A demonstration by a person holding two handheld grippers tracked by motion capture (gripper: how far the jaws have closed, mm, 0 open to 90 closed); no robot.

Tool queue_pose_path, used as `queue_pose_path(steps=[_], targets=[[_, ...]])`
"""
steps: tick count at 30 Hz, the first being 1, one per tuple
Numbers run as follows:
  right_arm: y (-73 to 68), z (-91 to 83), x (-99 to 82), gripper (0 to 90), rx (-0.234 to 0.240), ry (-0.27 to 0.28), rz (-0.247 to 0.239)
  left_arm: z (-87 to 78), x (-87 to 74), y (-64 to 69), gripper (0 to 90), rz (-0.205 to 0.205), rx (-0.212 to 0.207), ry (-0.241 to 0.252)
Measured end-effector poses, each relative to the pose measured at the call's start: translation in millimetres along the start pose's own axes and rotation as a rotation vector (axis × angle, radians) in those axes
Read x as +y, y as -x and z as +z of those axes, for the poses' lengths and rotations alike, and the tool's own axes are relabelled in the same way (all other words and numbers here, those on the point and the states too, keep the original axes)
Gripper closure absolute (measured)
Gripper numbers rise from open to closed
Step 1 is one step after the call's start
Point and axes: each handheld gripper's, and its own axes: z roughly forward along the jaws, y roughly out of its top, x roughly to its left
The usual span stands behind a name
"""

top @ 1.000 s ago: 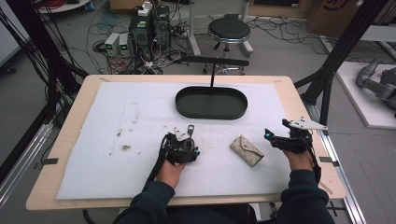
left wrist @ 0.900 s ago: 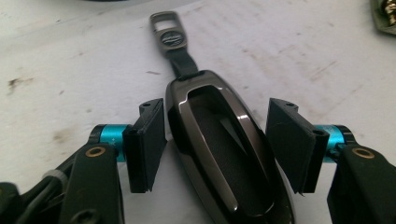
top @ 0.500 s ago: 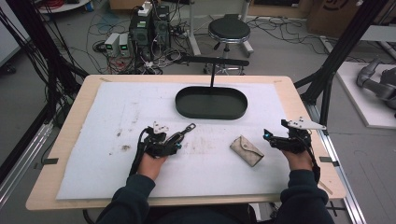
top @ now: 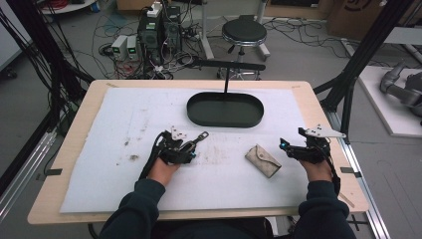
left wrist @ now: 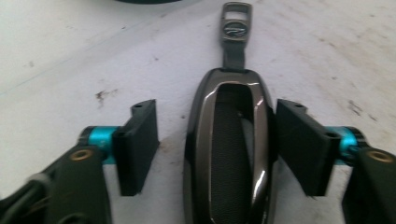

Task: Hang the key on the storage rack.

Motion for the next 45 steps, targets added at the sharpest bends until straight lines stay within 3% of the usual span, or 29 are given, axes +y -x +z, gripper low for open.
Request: queue_pose_path(steps=[1, 3, 9, 24, 28, 33, 38, 39, 45], targets=[[-0.3, 0.2, -0.1, 17.0, 0.002, -0.002, 0.003, -0.5, 0.2, 1.1, 44.5, 0.008, -0.007, 0.001], [-0.3, 0.4, 0.0, 17.0, 0.002, -0.001, 0.002, -1.0, 0.6, 3.4, 47.5, 0.019, -0.013, -0.001], [-1.2, 0.7, 0.2, 17.0, 0.007, -0.004, -0.003, -2.2, 0.8, 2.9, 48.2, -0.002, -0.023, -0.008], [-2.0, 1.9, 0.1, 17.0, 0.014, -0.01, -0.005, -1.3, 0.3, 4.8, 48.5, 0.006, -0.014, -0.007], [-1.5, 1.3, 0.0, 17.1, 0.013, -0.007, 0.0, -2.7, 1.2, 3.3, 48.5, -0.02, -0.026, -0.003], [-0.1, 2.2, -0.8, 17.1, 0.013, -0.01, 0.005, -15.4, 4.6, -0.7, 48.5, -0.076, -0.075, 0.077], [-0.7, 2.3, -0.8, 17.1, 0.013, -0.013, 0.004, -26.3, 9.3, -1.5, 48.5, -0.066, -0.09, 0.12], [-0.6, 2.1, -0.8, 17.1, 0.013, -0.013, 0.003, -32.0, 13.0, -1.3, 48.5, -0.06, -0.094, 0.151], [-0.6, 1.9, -0.8, 17.1, 0.011, -0.013, 0.003, -46.1, 24.3, -2.3, 48.5, -0.061, -0.099, 0.222]])
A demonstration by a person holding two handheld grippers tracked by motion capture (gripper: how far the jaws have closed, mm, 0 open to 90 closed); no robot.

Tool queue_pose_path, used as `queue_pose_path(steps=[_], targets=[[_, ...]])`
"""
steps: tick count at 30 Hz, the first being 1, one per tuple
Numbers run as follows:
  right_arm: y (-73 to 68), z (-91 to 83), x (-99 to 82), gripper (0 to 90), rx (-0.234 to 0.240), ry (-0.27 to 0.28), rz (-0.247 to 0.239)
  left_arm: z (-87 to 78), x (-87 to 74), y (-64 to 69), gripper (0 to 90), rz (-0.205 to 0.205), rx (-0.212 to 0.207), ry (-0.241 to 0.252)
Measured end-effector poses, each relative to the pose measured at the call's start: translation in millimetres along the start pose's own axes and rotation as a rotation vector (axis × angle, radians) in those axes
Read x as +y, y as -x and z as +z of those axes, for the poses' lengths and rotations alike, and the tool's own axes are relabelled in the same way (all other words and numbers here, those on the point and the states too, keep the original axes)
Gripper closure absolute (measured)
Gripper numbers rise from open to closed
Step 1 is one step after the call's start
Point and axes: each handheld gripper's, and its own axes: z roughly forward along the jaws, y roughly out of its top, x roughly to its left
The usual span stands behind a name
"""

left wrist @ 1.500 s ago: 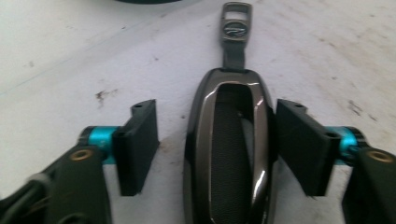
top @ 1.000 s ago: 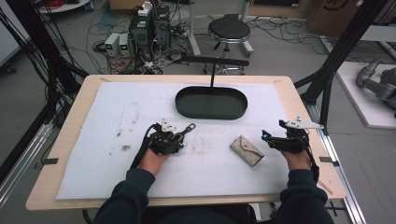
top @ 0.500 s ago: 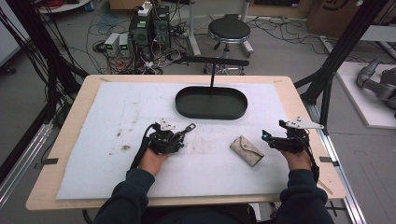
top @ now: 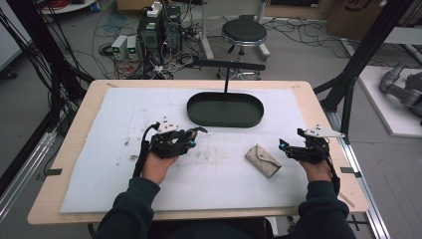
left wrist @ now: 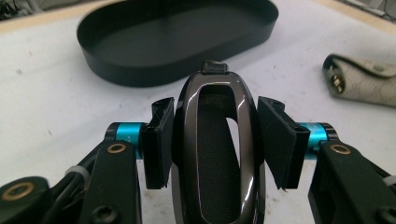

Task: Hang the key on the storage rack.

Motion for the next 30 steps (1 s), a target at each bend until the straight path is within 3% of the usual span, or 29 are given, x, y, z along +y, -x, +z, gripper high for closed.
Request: queue_pose_path(steps=[7, 17, 18, 30], targets=[[-0.3, 0.0, 0.1, 17.1, 0.0, -0.001, 0.0, -10.9, 23.3, -3.0, 48.6, -0.001, 0.001, 0.064], [-0.1, 0.5, 0.2, 17.1, 0.0, 0.001, -0.001, -18.3, 70.3, -8.2, 48.6, 0.0, 0.002, 0.144], [-0.1, 1.0, 0.2, 17.1, 0.001, 0.001, -0.006, -18.4, 80.3, -12.0, 48.5, -0.004, 0.008, 0.161], [0.8, 1.6, -0.1, 17.1, 0.008, -0.001, 0.001, -9.4, 129.4, -44.8, 48.5, -0.055, 0.058, 0.226]])
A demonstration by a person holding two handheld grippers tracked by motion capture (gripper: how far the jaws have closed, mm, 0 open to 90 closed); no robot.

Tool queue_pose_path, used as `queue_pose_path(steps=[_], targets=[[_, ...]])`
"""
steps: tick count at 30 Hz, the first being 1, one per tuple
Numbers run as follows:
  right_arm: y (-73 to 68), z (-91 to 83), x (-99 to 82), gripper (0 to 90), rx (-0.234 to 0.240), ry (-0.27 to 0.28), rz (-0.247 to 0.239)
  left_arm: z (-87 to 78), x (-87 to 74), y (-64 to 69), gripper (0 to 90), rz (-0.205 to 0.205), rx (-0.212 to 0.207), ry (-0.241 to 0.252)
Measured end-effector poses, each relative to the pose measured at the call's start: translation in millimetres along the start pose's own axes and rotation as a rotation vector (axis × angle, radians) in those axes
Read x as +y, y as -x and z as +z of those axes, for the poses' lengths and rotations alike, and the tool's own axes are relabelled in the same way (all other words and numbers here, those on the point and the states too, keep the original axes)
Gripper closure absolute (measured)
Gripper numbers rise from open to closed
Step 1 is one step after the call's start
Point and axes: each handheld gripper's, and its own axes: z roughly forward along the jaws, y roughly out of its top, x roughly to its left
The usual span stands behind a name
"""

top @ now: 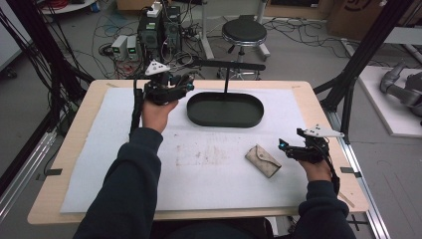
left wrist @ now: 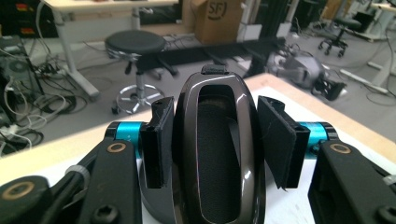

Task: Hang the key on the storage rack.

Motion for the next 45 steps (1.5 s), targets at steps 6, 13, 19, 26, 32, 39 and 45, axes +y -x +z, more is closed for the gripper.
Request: queue_pose_path(steps=[6, 13, 19, 26, 32, 39, 45], targets=[[1.4, -0.3, -0.8, 17.1, 0.002, 0.005, 0.005, 13.8, 16.5, -11.5, 48.5, -0.023, 0.03, 0.034], [3.3, -1.3, -2.8, 17.1, 0.002, 0.005, 0.011, 26.7, 13.8, -19.0, 48.5, -0.034, 0.053, 0.025], [4.1, -2.2, -3.6, 17.1, 0.001, 0.003, 0.016, 32.9, 6.3, -20.3, 48.5, -0.04, 0.06, 0.016], [2.8, -1.7, -3.5, 17.1, 0.002, 0.001, 0.015, 32.7, 13.5, -23.3, 48.5, -0.045, 0.063, 0.02], [3.7, -1.5, -3.7, 17.1, 0.003, 0.002, 0.012, 38.4, 23.9, -19.5, 48.5, -0.033, 0.064, 0.026], [4.2, -1.8, -4.1, 17.1, 0.007, 0.003, 0.018, 47.6, 16.6, -19.5, 48.5, -0.028, 0.091, -0.007], [5.6, -2.1, -5.0, 17.1, 0.006, 0.002, 0.016, 46.9, 3.0, -23.0, 48.5, -0.036, 0.101, -0.021]])
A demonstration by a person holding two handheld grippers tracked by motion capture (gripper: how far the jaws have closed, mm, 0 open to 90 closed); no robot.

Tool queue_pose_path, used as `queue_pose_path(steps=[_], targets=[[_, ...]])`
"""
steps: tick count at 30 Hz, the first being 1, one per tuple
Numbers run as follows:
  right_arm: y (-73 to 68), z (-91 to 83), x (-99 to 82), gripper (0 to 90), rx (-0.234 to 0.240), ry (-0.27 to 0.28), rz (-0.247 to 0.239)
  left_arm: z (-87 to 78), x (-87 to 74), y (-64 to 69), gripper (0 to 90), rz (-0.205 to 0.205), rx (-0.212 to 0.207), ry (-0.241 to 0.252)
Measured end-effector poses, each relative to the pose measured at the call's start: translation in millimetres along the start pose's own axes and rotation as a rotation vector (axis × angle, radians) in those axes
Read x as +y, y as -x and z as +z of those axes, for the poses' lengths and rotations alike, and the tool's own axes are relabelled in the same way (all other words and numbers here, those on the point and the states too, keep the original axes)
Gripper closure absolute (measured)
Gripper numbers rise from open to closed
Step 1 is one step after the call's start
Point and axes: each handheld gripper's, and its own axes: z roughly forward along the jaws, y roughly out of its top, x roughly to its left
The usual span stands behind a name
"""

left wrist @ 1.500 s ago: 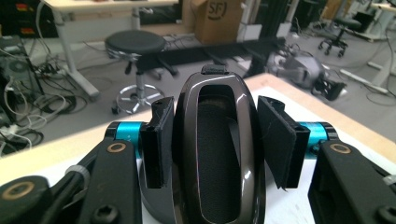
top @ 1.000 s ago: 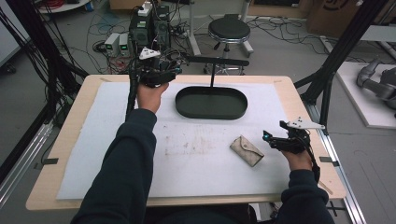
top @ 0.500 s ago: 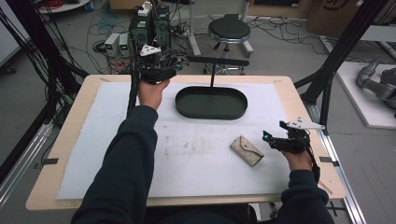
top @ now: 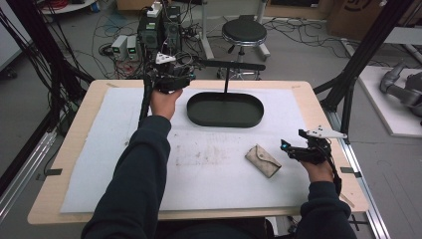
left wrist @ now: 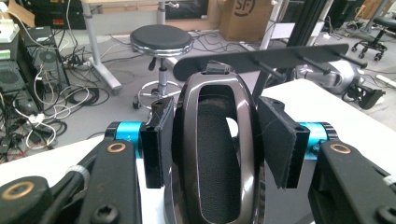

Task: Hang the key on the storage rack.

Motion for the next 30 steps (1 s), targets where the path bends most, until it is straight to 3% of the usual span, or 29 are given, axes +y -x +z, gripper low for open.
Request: queue_pose_path(steps=[19, 30], targets=[[-2.2, 1.9, 0.4, 17.1, 0.001, -0.008, -0.007, -5.9, -30.5, -0.4, 48.5, 0.003, -0.02, -0.019], [-2.0, 1.9, 0.3, 17.1, 0.002, -0.008, -0.004, -11.5, -14.2, 0.5, 48.5, -0.02, -0.052, 0.032]])
